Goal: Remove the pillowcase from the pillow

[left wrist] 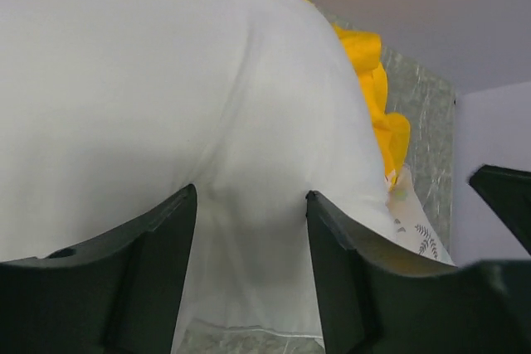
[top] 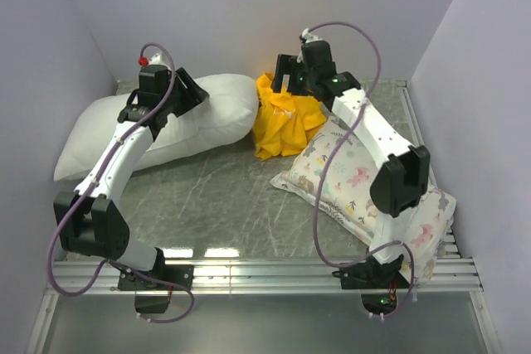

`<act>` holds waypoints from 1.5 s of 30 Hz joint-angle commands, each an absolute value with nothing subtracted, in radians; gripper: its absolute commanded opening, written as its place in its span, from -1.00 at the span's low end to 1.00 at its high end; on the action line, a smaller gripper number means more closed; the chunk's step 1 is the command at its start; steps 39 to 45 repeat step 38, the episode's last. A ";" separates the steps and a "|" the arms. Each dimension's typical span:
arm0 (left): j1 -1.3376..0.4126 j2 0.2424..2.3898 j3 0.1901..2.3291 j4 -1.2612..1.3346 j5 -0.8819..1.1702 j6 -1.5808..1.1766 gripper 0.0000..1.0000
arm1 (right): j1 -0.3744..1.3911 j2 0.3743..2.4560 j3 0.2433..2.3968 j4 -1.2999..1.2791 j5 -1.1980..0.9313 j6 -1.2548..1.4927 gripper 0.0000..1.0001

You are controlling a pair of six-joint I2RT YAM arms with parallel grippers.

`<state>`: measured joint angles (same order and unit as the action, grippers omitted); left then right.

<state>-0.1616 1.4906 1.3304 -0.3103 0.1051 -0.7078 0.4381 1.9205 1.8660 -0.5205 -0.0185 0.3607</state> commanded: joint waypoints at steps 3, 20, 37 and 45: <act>-0.161 1.342 1.440 -0.432 -0.033 -0.635 0.28 | 0.434 1.706 1.873 -0.482 0.025 0.365 0.95; -0.382 0.801 0.993 -0.492 -0.226 -0.577 0.31 | 0.436 0.976 0.901 -0.238 0.003 0.489 1.00; -0.382 0.649 0.822 -0.393 -0.160 -0.580 0.31 | 0.436 0.851 0.755 -0.242 -0.012 0.466 1.00; -0.382 0.646 0.821 -0.387 -0.156 -0.581 0.32 | 0.436 0.850 0.753 -0.245 -0.012 0.465 1.00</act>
